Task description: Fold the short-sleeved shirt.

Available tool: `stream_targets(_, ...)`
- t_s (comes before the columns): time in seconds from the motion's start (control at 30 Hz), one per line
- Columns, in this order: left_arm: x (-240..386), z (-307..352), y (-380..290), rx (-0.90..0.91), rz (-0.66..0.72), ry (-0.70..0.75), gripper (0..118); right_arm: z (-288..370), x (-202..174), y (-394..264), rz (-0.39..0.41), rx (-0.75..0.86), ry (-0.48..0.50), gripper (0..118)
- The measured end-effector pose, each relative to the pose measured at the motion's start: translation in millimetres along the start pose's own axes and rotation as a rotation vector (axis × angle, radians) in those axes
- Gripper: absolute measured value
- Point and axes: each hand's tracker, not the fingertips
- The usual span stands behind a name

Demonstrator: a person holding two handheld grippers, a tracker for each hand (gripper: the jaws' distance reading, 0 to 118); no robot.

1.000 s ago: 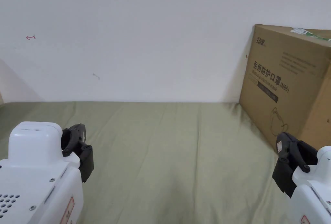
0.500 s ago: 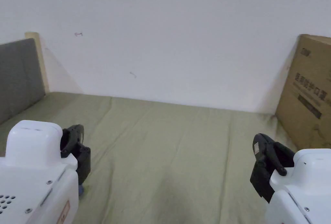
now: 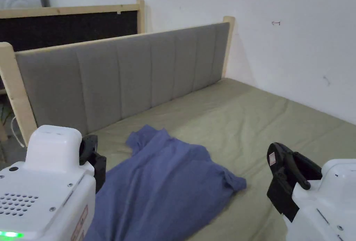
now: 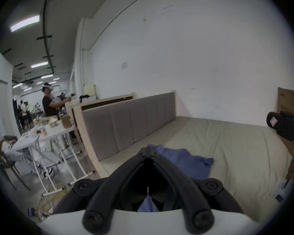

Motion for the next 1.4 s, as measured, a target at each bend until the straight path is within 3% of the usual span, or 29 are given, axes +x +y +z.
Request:
stream_targets(0.13, -5.6, -24.7, -17.6, -0.065, 0.007, 0.012, 0, -26.0, -16.7, -9.2, 0.036, -0.051, 0.054, 0)
stream_targets(0.27, 6.9, -50.7, -27.6, -0.124, -0.001, -0.031, 0, -38.7, -14.9, -13.4, 0.011, -0.08, 0.074, 0)
stream_targets(0.5, 36.8, -118.9, -35.4, -0.176, 0.009, -0.203, 0, -40.5, 24.7, -22.2, -0.002, -0.145, -0.044, 0)
stream_targets(0.6, 53.6, -164.8, -44.1, -0.232, -0.024, -0.295, 1, -37.2, 45.7, -32.1, 0.034, -0.188, -0.131, 0)
stream_targets(0.67, 63.1, -200.6, -60.2, -0.314, -0.023, -0.358, 13, -35.2, 57.4, -38.6, 0.038, -0.225, -0.171, 0)
stream_targets(0.7, 66.9, -216.6, -70.2, -0.377, -0.002, -0.395, 13, -33.5, 64.3, -41.4, 0.03, -0.239, -0.182, 0)
stream_targets(0.77, 71.9, -247.4, -87.9, -0.525, 0.056, -0.432, 41, -31.5, 77.7, -46.5, 0.006, -0.266, -0.215, 0)
stream_targets(0.83, 77.0, -268.6, -108.6, -0.586, 0.063, -0.385, 57, -31.2, 89.9, -51.7, -0.023, -0.287, -0.247, 0)
stream_targets(1.03, 91.5, -313.5, -154.9, -0.787, 0.03, -0.331, 71, -34.9, 109.3, -61.2, -0.054, -0.321, -0.29, 0)
stream_targets(1.07, 94.6, -320.6, -164.7, -0.847, 0.023, -0.34, 79, -35.2, 108.9, -62.3, -0.052, -0.325, -0.293, 0)
stream_targets(1.17, 105.4, -314.1, -167.7, -0.78, -0.008, -0.331, 93, -37.6, 108.9, -67.0, -0.059, -0.339, -0.293, 0)
stream_targets(1.23, 103.7, -314.5, -161.4, -0.804, -0.007, -0.313, 85, -36.7, 105.0, -71.3, -0.081, -0.353, -0.283, 0)
stream_targets(1.27, 101.4, -314.3, -158.7, -0.805, -0.002, -0.309, 67, -37.0, 104.2, -73.1, -0.085, -0.362, -0.28, 0)
stream_targets(1.33, 86.3, -312.6, -153.6, -0.765, 0.157, -0.312, 0, -35.0, 100.9, -77.3, -0.085, -0.382, -0.273, 0)
stream_targets(1.4, 74.1, -313.5, -150.7, -0.84, 0.346, -0.324, 0, -33.7, 99.2, -80.0, -0.086, -0.399, -0.271, 0)
